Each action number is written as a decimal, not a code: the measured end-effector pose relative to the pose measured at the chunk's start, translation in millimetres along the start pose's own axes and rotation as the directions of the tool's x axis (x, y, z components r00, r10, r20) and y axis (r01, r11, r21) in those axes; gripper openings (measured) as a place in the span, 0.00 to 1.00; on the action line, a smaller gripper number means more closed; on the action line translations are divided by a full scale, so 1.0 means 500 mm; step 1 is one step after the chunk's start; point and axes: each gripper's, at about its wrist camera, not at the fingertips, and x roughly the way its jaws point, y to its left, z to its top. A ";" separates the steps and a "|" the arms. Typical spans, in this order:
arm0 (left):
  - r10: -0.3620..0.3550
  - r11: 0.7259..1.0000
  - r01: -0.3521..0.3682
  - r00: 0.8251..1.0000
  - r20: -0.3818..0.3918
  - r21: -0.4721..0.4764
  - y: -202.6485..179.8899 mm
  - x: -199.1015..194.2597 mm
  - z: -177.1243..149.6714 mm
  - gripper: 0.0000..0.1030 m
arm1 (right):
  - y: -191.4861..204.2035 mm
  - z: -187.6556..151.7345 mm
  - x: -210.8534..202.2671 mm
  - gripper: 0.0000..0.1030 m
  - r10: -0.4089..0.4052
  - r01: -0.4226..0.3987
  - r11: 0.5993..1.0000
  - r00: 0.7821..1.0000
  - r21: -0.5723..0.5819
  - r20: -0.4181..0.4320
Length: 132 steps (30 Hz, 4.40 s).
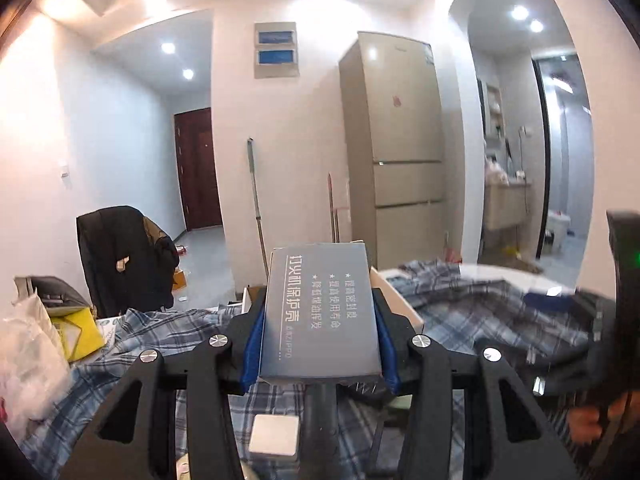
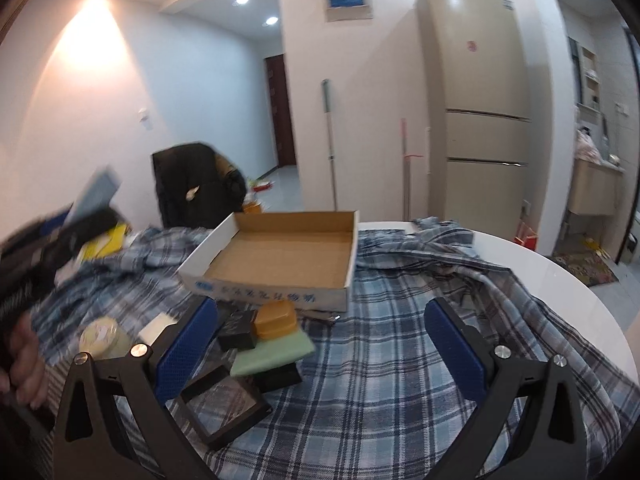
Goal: Organize rigid objects
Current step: 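Lift the grey case with the left tool while the right tool grasps the black UNNY box, then lower the grey case into the cardboard box and open the left tool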
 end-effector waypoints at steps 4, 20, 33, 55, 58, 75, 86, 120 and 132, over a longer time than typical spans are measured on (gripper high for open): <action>0.007 1.000 -0.008 1.000 -0.028 -0.020 0.016 0.034 -0.050 0.48 | 0.028 -0.009 0.017 1.00 0.055 -0.059 0.995 0.997 -0.081 -0.051; 0.108 0.973 -0.131 0.986 -0.126 -0.191 0.087 0.057 -0.082 0.48 | 0.125 0.015 0.185 0.92 0.043 -0.142 0.952 0.938 -0.270 -0.343; 0.138 0.943 -0.187 0.973 -0.187 -0.275 0.129 0.066 -0.096 0.48 | 0.148 -0.024 0.257 0.41 0.046 -0.160 0.964 0.886 -0.211 -0.462; 0.134 0.941 -0.183 0.974 -0.185 -0.284 0.127 0.059 -0.093 0.48 | 0.129 -0.041 0.185 0.43 0.093 -0.169 0.974 0.904 -0.151 -0.417; 0.128 0.942 -0.178 0.974 -0.185 -0.284 0.127 0.061 -0.089 0.48 | 0.138 -0.039 0.213 0.50 0.084 -0.169 0.973 0.896 -0.159 -0.437; 0.118 0.944 -0.169 0.975 -0.188 -0.284 0.127 0.067 -0.093 0.48 | 0.117 -0.048 0.249 0.33 0.101 -0.120 0.993 0.897 -0.016 -0.430; 0.107 0.948 -0.158 0.976 -0.191 -0.276 0.129 0.058 -0.086 0.48 | 0.107 -0.013 0.185 0.33 0.106 -0.130 0.990 0.933 -0.049 -0.343; 0.086 0.978 -0.180 0.802 -0.590 -0.102 0.153 0.610 -0.011 0.48 | -0.016 0.270 0.501 0.33 0.044 -0.032 0.998 0.966 0.049 -0.254; 0.044 0.960 -0.220 0.725 -0.687 -0.171 0.165 0.652 -0.049 0.48 | -0.045 0.229 0.537 0.33 0.033 -0.016 0.998 0.947 0.058 -0.319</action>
